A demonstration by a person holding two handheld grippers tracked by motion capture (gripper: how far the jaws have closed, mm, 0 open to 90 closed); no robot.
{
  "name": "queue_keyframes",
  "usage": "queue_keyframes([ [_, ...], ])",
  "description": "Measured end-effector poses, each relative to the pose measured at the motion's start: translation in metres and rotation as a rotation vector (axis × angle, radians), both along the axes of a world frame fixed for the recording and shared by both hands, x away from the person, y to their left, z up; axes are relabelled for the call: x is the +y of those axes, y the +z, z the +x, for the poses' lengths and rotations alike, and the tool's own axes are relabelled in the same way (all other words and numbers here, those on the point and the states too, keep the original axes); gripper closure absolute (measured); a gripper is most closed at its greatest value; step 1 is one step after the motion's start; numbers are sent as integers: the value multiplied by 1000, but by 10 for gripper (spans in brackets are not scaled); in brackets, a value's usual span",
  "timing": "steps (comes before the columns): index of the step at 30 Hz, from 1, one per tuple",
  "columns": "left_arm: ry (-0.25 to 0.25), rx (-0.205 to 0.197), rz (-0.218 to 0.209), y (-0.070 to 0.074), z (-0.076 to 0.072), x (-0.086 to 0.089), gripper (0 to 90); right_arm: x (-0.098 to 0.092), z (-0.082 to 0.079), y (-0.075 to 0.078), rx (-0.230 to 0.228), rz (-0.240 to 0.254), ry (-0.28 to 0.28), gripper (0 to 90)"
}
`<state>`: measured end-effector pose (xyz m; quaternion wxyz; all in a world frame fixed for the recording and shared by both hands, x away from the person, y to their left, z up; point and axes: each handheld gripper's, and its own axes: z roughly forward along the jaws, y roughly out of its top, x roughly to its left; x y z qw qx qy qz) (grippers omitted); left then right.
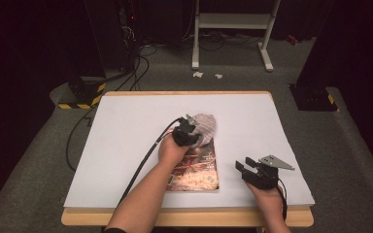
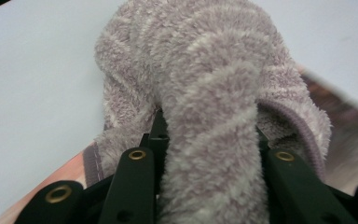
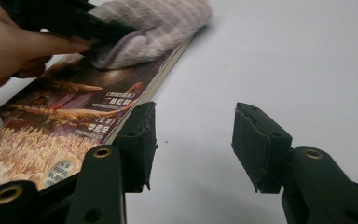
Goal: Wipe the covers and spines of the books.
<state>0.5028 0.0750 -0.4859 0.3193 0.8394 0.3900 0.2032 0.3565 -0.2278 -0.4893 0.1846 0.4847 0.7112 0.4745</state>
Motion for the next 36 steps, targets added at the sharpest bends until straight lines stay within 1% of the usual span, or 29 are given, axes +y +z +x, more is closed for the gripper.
queue_keyframes([
  [1, 11, 2, 2, 0, 0, 8, 664, 0, 0, 0, -1, -1, -2, 496],
  [2, 30, 4, 3, 0, -1, 21, 664, 0, 0, 0, -1, -2, -3, 496],
  [3, 44, 2, 1, 0, -2, 29, 664, 0, 0, 0, -4, -4, -3, 496],
  [4, 65, 5, -3, 0, -3, 41, 664, 0, 0, 0, -4, -4, -3, 495],
  [6, 85, 9, 8, 1, -7, 58, 664, 0, 0, 0, -1, -5, -6, 495],
  [9, 105, 14, 9, 1, -12, 74, 664, 0, 0, 0, -2, -11, -7, 495],
  [10, 111, 18, 5, 2, -12, 78, 664, 1, 0, 0, -2, -12, -7, 495],
  [12, 109, 21, 18, 2, -13, 80, 664, 1, 0, 0, -3, -13, -7, 495],
  [13, 108, 16, 23, 2, -13, 79, 664, 1, -1, 0, -4, -13, -7, 495],
  [15, 105, 19, 29, 3, -13, 77, 663, 0, -2, 1, -6, -12, -8, 495],
  [17, 107, 25, 13, 3, -10, 73, 663, 0, -2, 2, -9, -7, -10, 495],
  [20, 90, 23, 15, 3, -6, 58, 663, -1, -2, 2, -10, -5, -9, 495],
  [21, 83, 24, 11, 3, -4, 50, 664, -1, -2, 2, -10, -4, -8, 495],
  [22, 57, 23, 13, 3, -1, 35, 663, -1, -2, 2, -9, -2, -8, 495],
  [25, 6, 21, 5, 3, 2, 4, 663, -1, -1, 1, -6, 4, -6, 495],
  [26, 6, 21, 5, 3, 2, 4, 663, -1, -1, 1, -6, 5, -4, 495],
  [27, -18, 22, -24, 3, 2, -16, 663, -1, -1, 1, -7, 4, -1, 495],
  [28, -30, 21, -27, 3, 1, -24, 663, -1, -1, 1, -6, 5, 1, 495],
  [30, -51, 8, -6, 4, -2, -36, 662, -1, -1, 1, -7, 9, 1, 495],
  [31, -51, 8, -6, 4, -2, -36, 662, -1, -1, 1, -7, 9, 1, 495],
  [32, -55, -1, 14, 6, -4, -37, 662, -1, -1, 2, -7, 11, 0, 495],
  [33, -50, -4, 34, 7, -5, -34, 662, -2, -1, 2, -8, 9, 0, 495],
  [34, -43, -6, 42, 7, -6, -28, 662, -2, -1, 2, -8, 7, 0, 495],
  [36, -17, 1, 55, 6, -7, -9, 662, -2, -1, 2, -8, 7, -1, 495],
])
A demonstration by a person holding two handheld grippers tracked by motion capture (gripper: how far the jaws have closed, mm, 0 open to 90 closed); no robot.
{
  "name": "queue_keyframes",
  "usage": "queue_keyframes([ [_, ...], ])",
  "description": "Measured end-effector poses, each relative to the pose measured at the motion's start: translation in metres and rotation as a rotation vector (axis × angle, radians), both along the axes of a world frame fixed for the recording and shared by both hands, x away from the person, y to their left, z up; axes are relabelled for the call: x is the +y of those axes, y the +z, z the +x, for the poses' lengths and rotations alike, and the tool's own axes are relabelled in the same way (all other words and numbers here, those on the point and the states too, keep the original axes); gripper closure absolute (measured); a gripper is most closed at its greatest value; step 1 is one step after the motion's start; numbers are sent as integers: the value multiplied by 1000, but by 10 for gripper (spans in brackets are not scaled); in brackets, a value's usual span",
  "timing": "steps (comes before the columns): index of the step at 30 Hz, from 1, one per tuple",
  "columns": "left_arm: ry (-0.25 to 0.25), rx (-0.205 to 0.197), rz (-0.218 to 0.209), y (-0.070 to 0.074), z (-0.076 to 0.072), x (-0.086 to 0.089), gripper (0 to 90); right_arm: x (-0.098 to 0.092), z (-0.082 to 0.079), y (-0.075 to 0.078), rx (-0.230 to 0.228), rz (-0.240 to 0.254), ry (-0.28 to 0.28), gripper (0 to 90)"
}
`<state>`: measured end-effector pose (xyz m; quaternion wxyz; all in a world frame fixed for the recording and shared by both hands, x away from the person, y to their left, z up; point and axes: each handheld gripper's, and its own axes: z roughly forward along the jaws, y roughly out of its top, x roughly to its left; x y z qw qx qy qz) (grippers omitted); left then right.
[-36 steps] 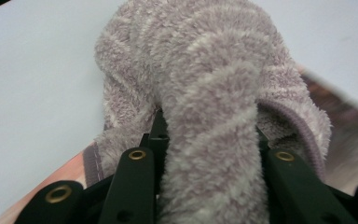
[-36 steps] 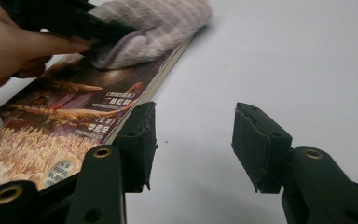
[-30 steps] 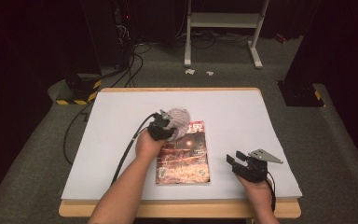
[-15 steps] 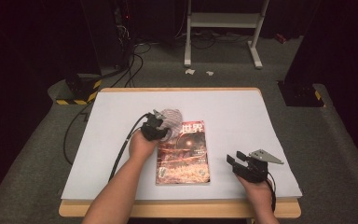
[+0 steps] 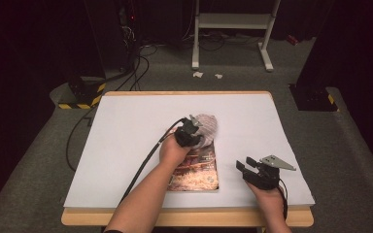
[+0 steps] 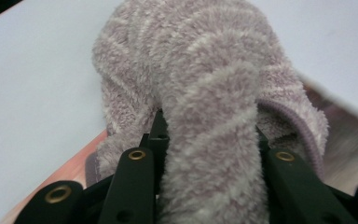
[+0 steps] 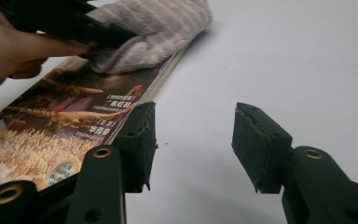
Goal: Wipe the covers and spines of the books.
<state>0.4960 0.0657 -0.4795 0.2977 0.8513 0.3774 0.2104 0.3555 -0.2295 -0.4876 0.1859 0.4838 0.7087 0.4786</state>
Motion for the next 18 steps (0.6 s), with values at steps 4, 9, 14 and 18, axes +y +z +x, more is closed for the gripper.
queue_keyframes([
  [4, 71, 19, -34, -2, -4, 50, 663, 3, -1, 0, -1, -8, 8, 496],
  [9, 130, 19, -60, -3, -19, 101, 665, 3, 0, -1, 1, -14, 7, 497],
  [14, 159, -17, -91, 5, -38, 132, 666, 4, 0, -1, 2, -15, 4, 504],
  [18, 174, -46, -90, 13, -52, 154, 666, 6, 0, -1, 0, -17, 8, 529],
])
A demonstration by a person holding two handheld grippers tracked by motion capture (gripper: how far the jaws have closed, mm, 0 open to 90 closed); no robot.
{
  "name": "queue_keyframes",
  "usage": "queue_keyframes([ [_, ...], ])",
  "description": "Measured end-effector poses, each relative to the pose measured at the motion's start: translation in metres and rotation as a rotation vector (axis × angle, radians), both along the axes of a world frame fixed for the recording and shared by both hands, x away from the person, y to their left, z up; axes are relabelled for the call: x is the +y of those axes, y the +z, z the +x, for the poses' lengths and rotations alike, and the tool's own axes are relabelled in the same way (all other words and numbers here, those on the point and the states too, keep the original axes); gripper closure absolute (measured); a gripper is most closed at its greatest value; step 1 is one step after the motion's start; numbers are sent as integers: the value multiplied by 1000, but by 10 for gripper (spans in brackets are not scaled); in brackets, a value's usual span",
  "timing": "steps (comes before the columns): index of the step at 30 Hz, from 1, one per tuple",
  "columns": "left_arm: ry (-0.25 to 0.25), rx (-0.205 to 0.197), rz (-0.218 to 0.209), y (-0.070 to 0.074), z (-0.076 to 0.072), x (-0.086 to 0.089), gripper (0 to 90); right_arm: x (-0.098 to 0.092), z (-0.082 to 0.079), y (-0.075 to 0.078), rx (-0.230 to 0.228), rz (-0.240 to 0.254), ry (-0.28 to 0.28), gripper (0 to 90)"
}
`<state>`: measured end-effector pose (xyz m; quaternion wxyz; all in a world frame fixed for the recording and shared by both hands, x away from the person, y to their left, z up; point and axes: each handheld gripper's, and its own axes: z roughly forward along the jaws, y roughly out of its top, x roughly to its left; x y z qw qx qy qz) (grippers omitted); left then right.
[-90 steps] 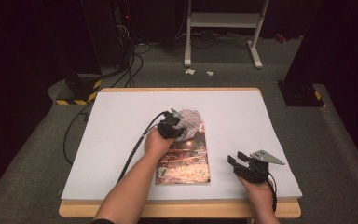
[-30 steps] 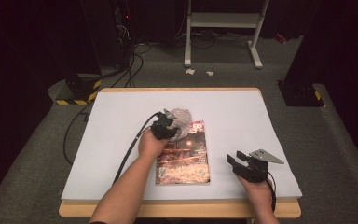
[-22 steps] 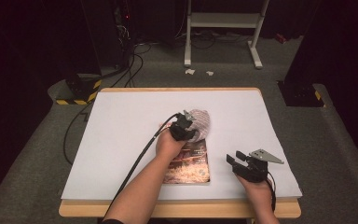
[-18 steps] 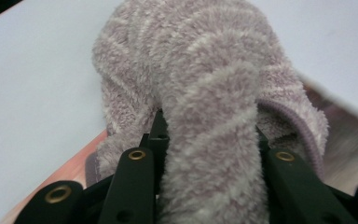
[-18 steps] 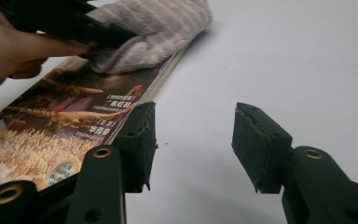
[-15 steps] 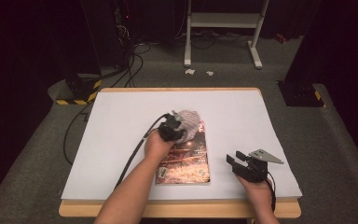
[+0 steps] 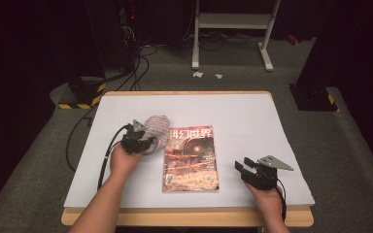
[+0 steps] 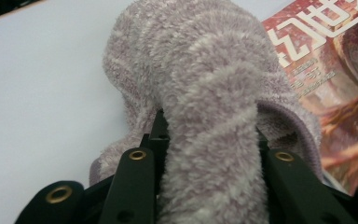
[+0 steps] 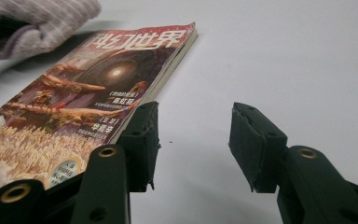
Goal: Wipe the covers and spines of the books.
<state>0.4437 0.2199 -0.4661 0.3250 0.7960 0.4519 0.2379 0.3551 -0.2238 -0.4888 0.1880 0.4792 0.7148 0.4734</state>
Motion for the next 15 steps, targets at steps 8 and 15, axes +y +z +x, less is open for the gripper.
queue_keyframes([
  [8, 36, 12, -12, 1, -21, 34, 665, 6, 1, -2, -2, -34, 12, 541],
  [15, 77, 48, -30, -5, -35, 55, 658, 6, 0, -2, -2, -44, 8, 543],
])
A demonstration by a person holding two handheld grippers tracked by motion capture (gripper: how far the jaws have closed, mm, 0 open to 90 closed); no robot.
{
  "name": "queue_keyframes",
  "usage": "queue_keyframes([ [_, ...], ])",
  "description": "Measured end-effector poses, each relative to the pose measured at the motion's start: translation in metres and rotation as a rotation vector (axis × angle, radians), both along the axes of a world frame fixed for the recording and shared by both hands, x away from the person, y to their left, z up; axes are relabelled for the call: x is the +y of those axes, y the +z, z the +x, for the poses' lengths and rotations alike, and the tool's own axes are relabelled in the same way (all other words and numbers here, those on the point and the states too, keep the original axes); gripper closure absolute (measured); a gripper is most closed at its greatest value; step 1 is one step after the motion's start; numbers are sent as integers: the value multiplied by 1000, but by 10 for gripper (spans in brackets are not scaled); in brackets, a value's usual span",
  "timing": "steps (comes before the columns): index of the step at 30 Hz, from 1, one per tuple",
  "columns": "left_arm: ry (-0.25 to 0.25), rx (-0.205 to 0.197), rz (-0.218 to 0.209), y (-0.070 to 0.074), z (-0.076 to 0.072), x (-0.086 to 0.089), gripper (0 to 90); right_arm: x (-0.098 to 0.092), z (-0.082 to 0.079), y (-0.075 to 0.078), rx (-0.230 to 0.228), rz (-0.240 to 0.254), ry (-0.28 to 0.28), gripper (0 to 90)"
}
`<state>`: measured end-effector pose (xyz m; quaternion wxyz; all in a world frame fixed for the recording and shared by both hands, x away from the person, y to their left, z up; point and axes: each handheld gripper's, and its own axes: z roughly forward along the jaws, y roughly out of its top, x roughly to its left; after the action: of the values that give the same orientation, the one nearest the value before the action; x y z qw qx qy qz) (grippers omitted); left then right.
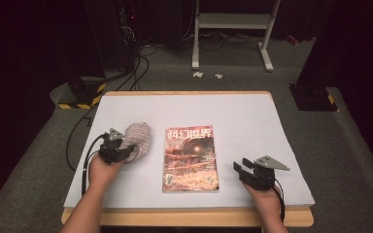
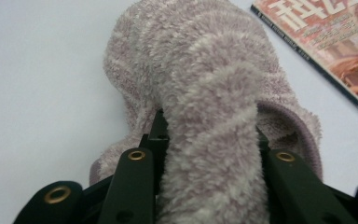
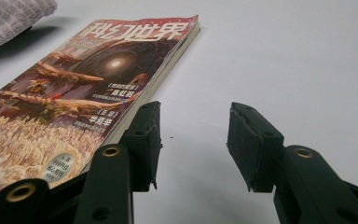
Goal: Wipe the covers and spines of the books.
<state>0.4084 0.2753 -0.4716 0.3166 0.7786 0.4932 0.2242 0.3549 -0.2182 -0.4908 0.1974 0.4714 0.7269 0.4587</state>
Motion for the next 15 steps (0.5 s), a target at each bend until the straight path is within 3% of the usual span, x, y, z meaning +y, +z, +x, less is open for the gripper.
queue_keyframes([
  [5, 20, 16, -19, -7, -6, 10, 630, 0, 0, 0, 3, -7, 1, 543],
  [8, 32, 20, -46, -5, -8, 14, 532, 1, -1, -1, 4, -13, 1, 543],
  [13, 38, -21, -59, 4, -18, 13, 406, 1, 0, -1, 4, -14, 4, 542],
  [15, 41, -39, -87, 9, -22, 12, 374, 2, -1, -1, 4, -14, 6, 542],
])
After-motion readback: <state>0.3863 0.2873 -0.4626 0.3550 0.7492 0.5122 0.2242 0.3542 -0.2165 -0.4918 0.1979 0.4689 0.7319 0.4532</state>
